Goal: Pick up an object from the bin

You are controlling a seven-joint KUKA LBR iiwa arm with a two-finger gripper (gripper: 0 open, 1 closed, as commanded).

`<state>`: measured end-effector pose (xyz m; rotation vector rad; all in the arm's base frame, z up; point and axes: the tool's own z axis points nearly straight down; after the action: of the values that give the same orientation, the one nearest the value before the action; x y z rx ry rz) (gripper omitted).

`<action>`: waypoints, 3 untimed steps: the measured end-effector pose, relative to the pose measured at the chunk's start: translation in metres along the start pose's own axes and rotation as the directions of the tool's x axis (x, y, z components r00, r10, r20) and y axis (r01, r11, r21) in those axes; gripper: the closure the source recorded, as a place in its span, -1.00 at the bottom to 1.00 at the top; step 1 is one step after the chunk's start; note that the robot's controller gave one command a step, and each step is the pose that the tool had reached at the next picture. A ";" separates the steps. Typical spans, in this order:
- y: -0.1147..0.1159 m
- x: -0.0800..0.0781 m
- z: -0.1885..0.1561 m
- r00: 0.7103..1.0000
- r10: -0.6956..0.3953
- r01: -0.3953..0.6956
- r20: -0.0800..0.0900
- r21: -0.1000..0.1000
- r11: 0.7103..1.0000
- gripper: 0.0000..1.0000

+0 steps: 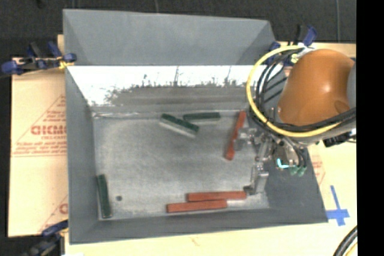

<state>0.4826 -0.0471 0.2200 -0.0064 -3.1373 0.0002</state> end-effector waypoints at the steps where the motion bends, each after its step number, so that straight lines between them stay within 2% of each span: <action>1: 0.000 -0.002 -0.004 1.000 -0.002 0.002 0.008 0.001 1.000 -1.00; 2: -0.022 0.001 0.148 0.997 0.077 -0.077 0.009 0.000 0.997 1.00; 3: -0.022 0.001 0.148 0.997 0.075 -0.075 0.009 0.000 0.997 1.00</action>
Offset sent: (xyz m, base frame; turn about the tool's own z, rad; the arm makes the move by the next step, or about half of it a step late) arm -0.0031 -0.0211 -0.1500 0.0785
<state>0.4811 -0.0687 0.0717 -0.1246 -3.1439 0.0012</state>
